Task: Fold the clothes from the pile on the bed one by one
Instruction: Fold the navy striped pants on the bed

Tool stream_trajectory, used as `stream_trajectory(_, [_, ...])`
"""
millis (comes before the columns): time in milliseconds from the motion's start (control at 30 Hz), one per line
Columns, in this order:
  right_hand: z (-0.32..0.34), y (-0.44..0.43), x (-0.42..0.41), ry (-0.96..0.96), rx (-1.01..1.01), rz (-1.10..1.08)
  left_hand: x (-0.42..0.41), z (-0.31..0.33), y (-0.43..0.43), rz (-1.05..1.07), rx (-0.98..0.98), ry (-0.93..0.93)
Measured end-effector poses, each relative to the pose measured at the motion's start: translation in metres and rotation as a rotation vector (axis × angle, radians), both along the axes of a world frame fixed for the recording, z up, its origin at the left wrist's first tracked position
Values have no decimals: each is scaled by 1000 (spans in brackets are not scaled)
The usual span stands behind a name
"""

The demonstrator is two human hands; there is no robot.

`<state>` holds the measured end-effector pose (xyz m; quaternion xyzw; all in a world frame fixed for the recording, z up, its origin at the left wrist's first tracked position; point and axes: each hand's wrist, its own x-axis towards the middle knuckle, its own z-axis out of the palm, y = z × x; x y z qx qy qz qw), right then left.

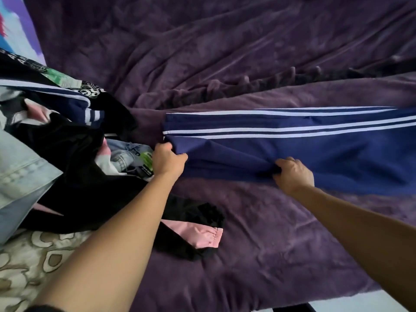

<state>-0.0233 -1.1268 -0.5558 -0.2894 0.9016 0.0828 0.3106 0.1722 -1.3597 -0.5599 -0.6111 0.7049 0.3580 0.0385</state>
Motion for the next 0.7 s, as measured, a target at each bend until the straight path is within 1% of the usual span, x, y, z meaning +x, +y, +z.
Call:
stream_trajectory(67, [-2, 13, 5, 79, -94, 26, 13, 7, 3, -173, -105, -58])
stream_trajectory(133, [0, 31, 10, 12, -64, 127, 34, 8, 5, -325, -129, -161])
stream_trajectory(167, [1, 38, 12, -55, -6, 177, 42, 10, 5, -324, -117, -191])
stream_trajectory(200, [2, 42, 14, -103, 43, 201, 46, 12, 4, -266, -102, -191])
stream_trajectory(233, [4, 43, 15, -122, 36, 182, 44, 15, 3, -167, -102, -151])
stream_trajectory(300, [8, 34, 11, -52, -167, 96, 28, 20, -2, 31, -101, -34])
stream_trajectory(333, [7, 28, 7, 4, -258, 89, 17, 20, -3, 99, -60, 17])
stream_trajectory(367, [4, 22, 2, 51, -292, 106, 7, 17, -2, 139, 1, 55])
stream_trajectory(400, [-2, 16, -5, 81, -277, 139, -1, 12, 0, 158, 74, 70])
stream_trajectory(433, [-8, 10, -12, 86, -218, 169, -8, 4, 3, 157, 115, 54])
stream_trajectory(467, [-17, 5, -19, 76, -147, 183, -12, -4, 6, 145, 122, 7])
stream_trajectory(533, [-35, -5, -31, 71, -39, 204, -15, -22, 8, 160, 50, -78])
stream_trajectory(567, [-45, -7, -34, 60, -19, 206, -15, -29, 8, 184, 15, -93])
stream_trajectory(633, [-61, -6, -36, 32, 2, 219, -13, -36, 5, 195, -47, -49])
stream_trajectory(700, [-66, -5, -41, -7, 34, 236, -14, -29, 6, 141, -106, 12])
